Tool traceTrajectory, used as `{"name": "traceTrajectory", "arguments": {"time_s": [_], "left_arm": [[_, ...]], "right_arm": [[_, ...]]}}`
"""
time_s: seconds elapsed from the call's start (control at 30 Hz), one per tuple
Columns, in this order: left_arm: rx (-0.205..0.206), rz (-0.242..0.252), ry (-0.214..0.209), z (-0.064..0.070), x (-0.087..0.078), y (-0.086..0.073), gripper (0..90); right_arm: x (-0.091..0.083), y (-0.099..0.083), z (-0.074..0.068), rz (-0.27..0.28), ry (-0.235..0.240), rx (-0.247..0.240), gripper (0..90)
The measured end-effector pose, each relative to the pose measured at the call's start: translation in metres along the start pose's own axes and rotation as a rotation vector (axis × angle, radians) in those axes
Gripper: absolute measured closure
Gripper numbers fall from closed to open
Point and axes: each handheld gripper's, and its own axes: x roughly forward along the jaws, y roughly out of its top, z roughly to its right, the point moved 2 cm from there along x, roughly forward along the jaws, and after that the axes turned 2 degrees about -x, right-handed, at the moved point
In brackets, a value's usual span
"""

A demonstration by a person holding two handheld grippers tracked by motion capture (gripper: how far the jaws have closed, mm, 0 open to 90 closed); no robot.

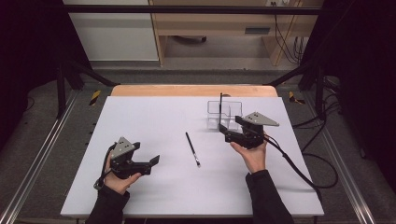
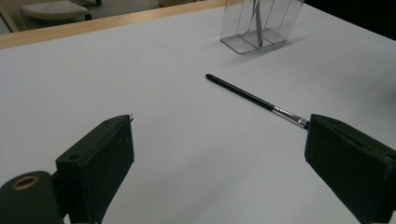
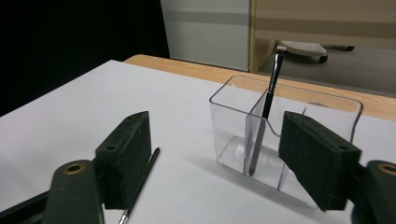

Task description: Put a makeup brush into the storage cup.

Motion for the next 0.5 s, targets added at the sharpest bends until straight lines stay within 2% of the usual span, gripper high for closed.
{"name": "traceTrajectory", "arguments": {"time_s": [0.07,0.23,0.5], "left_arm": [[-0.001,0.000,0.001,0.000,0.000,0.000,7.4],[-0.001,0.002,-0.002,0.000,0.000,0.000,7.4],[-0.004,0.017,-0.005,-0.001,-0.003,0.002,7.3]], "right_arm": [[-0.004,-0.002,-0.001,-0.004,-0.004,-0.008,20.7],[-0.015,-0.006,-0.003,0.001,0.028,-0.015,16.4],[-0.031,-0.014,-0.006,-0.001,0.038,-0.027,11.6]]}}
